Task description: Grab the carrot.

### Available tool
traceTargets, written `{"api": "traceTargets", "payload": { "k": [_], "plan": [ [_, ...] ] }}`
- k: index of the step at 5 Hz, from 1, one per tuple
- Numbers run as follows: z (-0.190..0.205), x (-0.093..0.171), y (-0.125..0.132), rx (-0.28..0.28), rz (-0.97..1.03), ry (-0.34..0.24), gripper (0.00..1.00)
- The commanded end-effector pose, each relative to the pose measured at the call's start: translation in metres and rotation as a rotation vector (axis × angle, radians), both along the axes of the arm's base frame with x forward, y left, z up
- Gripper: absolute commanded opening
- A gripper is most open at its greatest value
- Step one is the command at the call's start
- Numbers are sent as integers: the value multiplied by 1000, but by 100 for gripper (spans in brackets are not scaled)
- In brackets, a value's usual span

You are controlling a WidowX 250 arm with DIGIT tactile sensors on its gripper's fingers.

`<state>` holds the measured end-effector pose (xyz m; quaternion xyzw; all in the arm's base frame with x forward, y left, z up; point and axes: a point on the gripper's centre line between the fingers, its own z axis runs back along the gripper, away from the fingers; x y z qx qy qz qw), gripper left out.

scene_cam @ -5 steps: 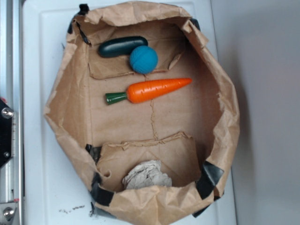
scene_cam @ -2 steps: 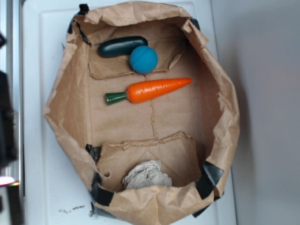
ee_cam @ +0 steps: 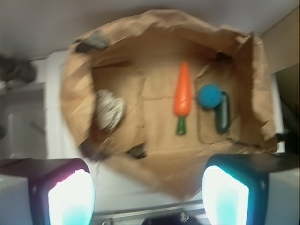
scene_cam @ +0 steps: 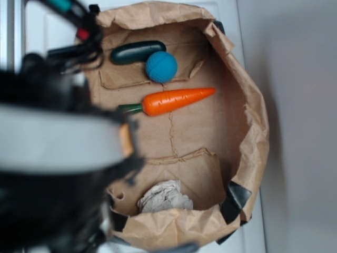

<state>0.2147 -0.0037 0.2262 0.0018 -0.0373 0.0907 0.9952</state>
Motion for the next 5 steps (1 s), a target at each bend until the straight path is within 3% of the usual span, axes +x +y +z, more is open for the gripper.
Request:
{"api": "traceTargets", "payload": {
  "k": [1,3,4,5],
  "plan": [
    [11,7,7,4,17,-45,100],
    [11,7,7,4,17,-45,100],
    [-19,22,22,49,54,-19,100],
    [-38,26,36,36,75,-9,100]
  ]
}}
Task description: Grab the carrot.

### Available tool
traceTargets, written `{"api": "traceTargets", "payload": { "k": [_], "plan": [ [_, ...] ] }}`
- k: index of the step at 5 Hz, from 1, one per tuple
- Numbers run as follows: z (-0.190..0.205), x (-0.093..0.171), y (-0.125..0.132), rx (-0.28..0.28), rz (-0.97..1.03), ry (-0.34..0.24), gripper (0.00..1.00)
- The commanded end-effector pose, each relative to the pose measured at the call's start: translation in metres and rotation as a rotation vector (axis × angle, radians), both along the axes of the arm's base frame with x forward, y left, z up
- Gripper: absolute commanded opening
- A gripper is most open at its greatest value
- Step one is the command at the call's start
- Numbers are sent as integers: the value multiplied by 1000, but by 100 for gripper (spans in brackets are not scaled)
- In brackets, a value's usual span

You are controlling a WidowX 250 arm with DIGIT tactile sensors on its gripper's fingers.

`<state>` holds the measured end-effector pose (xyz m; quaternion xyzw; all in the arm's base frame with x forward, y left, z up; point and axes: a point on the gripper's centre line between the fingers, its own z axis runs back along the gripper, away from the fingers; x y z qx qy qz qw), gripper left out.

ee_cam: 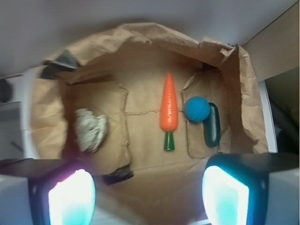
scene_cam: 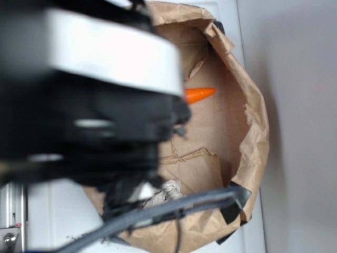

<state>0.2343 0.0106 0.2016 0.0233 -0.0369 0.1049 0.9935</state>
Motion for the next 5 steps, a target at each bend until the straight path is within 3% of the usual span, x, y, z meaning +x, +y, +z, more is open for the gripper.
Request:
{"api": "traceTargets", "payload": {
  "k": [1,2,3,4,5],
  "plan": [
    [-36,23,32,-11,82,-12,100],
    [-66,42,45,-30,101,1,100],
    [-89,47,41,-15,108,16,100],
    [-111,32,31,-34,77,1,100],
    [-116,14,24,-11,37,-37,100]
  ]
}}
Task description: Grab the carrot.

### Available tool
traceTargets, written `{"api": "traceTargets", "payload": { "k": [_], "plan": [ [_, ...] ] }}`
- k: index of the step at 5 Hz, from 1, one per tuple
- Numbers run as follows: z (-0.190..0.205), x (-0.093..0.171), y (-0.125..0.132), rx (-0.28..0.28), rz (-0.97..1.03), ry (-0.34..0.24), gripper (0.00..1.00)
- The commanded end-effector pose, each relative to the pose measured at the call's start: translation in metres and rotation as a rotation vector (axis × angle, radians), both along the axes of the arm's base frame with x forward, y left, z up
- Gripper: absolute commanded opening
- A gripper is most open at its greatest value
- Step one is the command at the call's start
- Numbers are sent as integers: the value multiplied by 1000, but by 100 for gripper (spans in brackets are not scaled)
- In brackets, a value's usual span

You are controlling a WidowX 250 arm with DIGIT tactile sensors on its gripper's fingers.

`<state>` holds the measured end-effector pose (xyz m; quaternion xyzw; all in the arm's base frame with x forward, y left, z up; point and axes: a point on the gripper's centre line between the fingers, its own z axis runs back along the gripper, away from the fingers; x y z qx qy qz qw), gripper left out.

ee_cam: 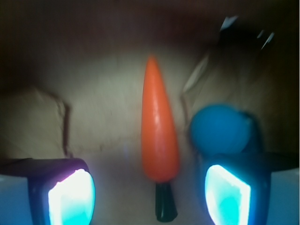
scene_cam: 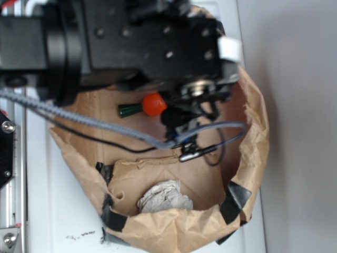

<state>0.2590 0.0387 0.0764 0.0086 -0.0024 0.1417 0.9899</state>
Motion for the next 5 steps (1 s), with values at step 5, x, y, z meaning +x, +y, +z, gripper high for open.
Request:
{"api": "traceTargets", "payload": {
  "k": [5],
  "plan": [
    [-39,10,-25,96,-35,-138,100]
  ]
}}
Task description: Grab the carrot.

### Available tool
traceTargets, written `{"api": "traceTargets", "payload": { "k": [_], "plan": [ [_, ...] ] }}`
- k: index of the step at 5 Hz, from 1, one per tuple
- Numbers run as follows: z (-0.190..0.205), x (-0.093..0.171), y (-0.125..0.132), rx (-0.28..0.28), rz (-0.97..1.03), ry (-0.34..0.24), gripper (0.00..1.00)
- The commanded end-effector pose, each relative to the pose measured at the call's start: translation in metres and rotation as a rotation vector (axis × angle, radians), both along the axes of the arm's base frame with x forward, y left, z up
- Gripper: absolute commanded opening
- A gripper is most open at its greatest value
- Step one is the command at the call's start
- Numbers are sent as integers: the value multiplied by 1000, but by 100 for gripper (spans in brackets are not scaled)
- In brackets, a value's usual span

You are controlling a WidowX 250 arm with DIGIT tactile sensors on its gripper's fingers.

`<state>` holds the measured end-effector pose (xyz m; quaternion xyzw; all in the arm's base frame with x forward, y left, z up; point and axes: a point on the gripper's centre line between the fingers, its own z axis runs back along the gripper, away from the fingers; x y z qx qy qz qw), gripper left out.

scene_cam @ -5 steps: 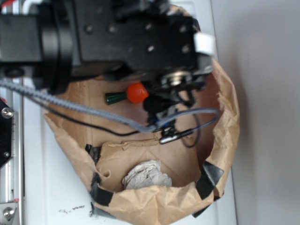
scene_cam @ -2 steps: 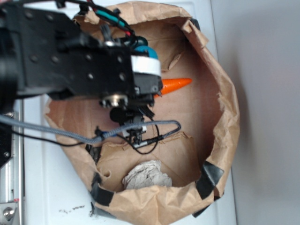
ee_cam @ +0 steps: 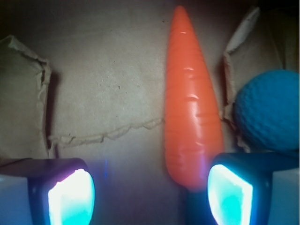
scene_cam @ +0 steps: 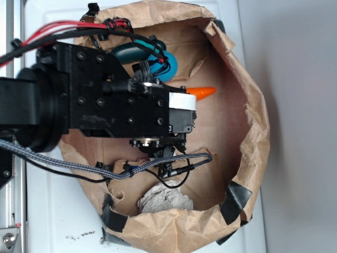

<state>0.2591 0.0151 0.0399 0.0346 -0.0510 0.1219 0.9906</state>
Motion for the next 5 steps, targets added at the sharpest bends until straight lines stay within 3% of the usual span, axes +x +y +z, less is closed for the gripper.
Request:
{"api": "traceTargets", "payload": {
  "k": [1,2,3,4,5],
  "plan": [
    [-3,4,1,40,-4,-72,100],
    [12,-3,8,-1,-9,-69,100],
    [45,-13,21,-97,-20,-48,100],
    [49,-17,34,-105,-4,-46,100],
    [35,-12,39,-77,25,-57,100]
  ]
}}
